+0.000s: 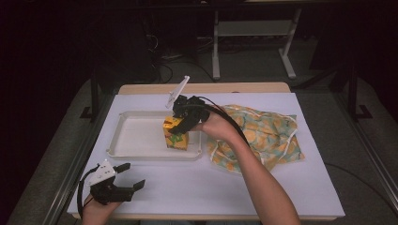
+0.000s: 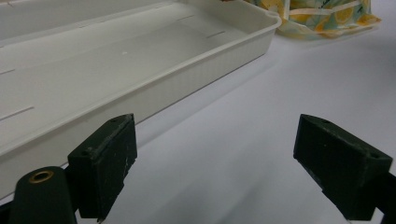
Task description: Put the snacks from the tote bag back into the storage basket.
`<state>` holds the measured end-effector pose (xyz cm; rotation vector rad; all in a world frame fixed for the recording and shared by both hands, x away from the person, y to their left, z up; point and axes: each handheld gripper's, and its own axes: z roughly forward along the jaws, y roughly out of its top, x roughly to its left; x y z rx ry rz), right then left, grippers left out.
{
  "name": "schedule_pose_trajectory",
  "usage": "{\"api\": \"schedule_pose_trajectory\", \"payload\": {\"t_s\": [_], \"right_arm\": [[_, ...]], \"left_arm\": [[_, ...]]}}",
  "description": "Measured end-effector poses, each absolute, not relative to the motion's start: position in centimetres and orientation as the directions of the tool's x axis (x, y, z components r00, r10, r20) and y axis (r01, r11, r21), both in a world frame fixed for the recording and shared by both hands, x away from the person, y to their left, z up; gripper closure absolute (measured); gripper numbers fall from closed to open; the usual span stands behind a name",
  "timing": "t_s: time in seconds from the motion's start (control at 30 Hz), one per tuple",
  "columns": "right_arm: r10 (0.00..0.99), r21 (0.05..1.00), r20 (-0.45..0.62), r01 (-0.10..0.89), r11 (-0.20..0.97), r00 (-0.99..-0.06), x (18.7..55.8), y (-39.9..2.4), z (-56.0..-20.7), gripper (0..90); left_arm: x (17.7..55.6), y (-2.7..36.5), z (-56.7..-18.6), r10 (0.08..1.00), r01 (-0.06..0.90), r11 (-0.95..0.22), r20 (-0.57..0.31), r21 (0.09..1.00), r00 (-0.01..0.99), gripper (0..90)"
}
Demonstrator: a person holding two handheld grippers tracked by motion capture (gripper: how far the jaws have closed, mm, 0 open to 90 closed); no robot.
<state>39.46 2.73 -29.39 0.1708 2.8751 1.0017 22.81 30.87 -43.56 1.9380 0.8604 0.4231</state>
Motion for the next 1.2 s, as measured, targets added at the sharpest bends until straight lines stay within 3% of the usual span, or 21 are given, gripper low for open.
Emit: {"api": "schedule_pose_trajectory", "payload": {"t_s": [1.2], "right_arm": [[0.084, 0.608, -0.053, 0.035, 0.793, -0.995, 40.3, 4.8, -31.7, 49.9]], "left_arm": [[22.8, 30.8, -43.6, 0.713, 0.391, -0.318, -0.054, 0.864, 0.699, 13.2]]}}
